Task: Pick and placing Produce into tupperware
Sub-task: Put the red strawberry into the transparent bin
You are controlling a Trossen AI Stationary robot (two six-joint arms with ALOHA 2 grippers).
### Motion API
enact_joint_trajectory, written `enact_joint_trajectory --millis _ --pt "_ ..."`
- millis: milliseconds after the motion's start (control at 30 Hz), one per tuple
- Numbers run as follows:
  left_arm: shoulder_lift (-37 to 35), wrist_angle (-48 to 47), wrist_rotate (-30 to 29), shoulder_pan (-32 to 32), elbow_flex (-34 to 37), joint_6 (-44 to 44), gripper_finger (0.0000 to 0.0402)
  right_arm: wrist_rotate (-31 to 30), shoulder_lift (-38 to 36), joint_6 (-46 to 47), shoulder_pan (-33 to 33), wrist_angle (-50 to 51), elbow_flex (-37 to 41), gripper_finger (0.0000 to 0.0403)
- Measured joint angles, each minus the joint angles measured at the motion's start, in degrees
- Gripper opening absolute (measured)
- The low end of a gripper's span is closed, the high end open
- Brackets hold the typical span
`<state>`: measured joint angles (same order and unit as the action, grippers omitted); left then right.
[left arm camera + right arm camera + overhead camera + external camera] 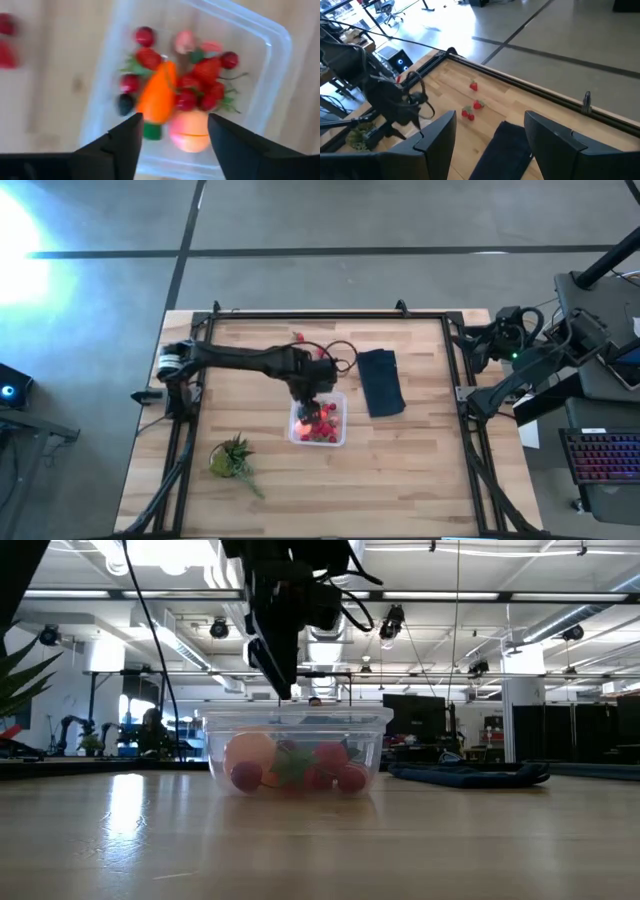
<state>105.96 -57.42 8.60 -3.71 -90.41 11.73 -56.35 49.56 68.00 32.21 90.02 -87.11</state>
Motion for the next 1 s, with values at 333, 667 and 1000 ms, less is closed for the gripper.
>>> enact_joint_trajectory --millis 333,667,1000 --pt "-0.60 -5.85 -10.26 -20.06 -2.45 -8.24 0.0232 -2.38 -0.10 -0.33 0.00 0.00 0.04 0.0226" --pt "7.50 -7.77 7.18 -38.11 -4.47 4.54 0.0232 -5.38 -0.76 1.23 0.00 -0.01 0.04 0.0226" --pt "6.93 0.94 -17.39 -31.55 -10.01 -51.84 0.0232 -6.75 -1.47 1.52 -0.02 0.00 0.10 0.0226"
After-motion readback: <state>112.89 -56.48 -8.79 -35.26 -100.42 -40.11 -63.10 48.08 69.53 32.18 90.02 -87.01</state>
